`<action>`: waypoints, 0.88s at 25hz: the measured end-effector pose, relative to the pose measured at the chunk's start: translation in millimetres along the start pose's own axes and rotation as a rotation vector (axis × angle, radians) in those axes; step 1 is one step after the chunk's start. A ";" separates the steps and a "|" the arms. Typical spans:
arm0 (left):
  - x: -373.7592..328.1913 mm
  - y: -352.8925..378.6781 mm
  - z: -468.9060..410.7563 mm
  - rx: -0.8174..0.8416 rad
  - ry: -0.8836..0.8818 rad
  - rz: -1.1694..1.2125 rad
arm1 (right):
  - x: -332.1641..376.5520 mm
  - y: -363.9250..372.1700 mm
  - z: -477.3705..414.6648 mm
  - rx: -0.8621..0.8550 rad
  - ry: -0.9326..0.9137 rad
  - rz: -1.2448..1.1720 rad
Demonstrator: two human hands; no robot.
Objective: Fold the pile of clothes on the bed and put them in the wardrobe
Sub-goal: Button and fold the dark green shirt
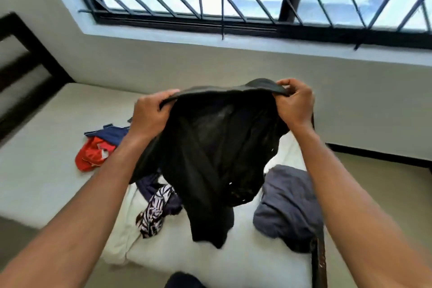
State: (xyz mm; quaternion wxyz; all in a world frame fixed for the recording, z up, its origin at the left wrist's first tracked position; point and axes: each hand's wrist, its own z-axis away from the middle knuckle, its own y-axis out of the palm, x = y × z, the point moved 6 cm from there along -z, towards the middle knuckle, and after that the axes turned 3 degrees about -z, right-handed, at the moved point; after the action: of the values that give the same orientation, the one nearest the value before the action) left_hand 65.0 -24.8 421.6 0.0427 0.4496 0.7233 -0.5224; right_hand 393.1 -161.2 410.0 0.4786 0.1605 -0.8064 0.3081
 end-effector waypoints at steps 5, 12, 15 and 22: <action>8.4 16.7 -44.4 0.063 -0.176 0.207 | -11.9 -3.6 0.4 0.050 0.262 0.334; 104.0 64.5 13.4 0.320 -0.629 0.455 | -89.6 74.7 113.3 0.037 0.952 0.152; 129.4 71.6 25.9 0.306 -1.136 1.052 | -65.9 129.2 117.3 0.113 1.044 -0.449; 89.2 74.6 11.1 0.542 -0.947 1.247 | 15.5 208.4 106.2 0.067 0.919 -0.876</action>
State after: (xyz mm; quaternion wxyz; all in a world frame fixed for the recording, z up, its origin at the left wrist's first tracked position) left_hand 59.5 24.1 315.7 0.5147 0.4955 0.0957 -0.6931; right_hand 198.6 -71.7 314.6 0.8523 0.3415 -0.3681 0.1461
